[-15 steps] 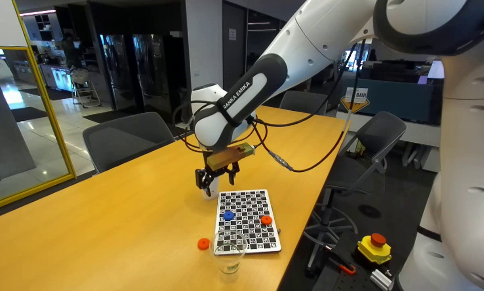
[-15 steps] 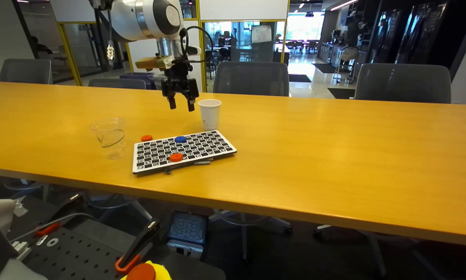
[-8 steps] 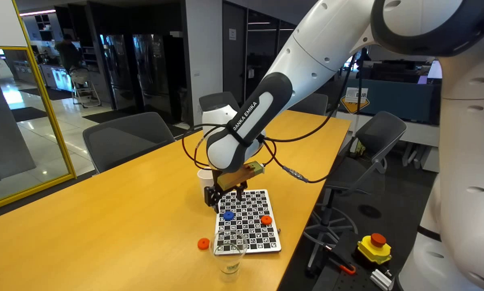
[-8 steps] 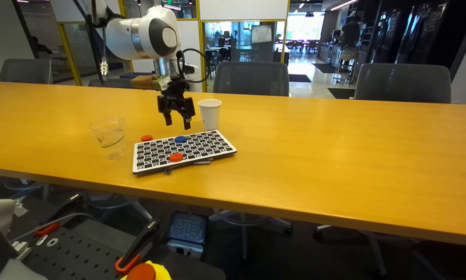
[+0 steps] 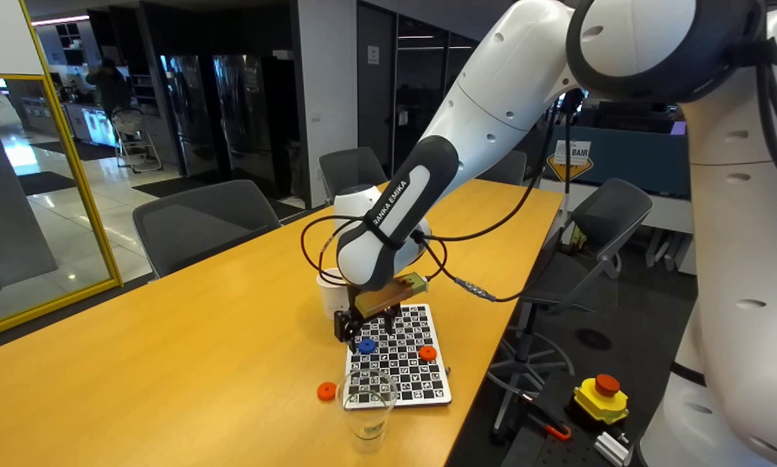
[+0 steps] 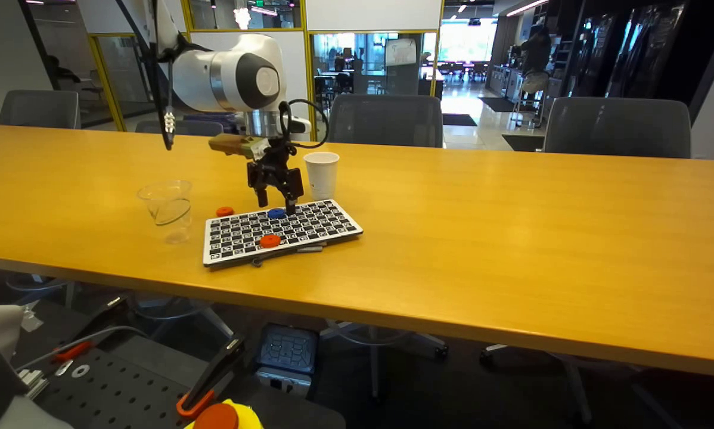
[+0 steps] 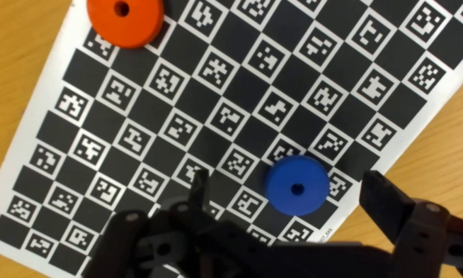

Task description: Put the orange objects in the white cup and the blue object in the glass cup

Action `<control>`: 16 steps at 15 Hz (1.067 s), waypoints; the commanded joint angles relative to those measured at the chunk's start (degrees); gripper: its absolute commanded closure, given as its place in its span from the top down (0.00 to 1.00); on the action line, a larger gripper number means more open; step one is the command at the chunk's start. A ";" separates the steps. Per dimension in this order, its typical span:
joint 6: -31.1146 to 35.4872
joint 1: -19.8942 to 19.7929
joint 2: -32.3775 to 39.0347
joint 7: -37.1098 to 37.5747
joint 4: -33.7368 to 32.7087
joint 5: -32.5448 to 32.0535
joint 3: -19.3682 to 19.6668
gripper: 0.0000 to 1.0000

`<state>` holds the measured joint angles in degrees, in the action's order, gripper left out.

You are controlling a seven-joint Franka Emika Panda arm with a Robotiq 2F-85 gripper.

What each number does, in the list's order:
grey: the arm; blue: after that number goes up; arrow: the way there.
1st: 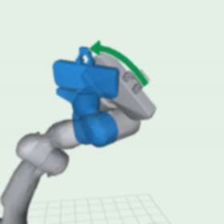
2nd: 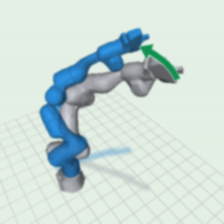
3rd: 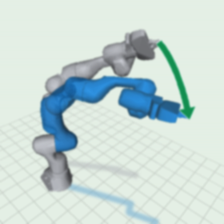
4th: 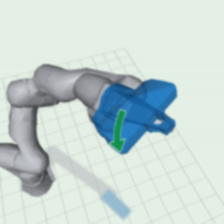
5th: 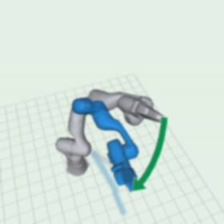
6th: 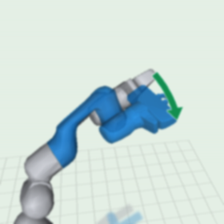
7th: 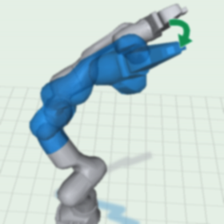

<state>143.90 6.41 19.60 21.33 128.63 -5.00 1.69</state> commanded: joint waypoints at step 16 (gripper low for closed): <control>1.09 -2.78 2.20 -8.85 -2.30 6.97 -2.11 0.49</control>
<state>145.52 5.24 21.70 15.93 127.06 -1.15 1.19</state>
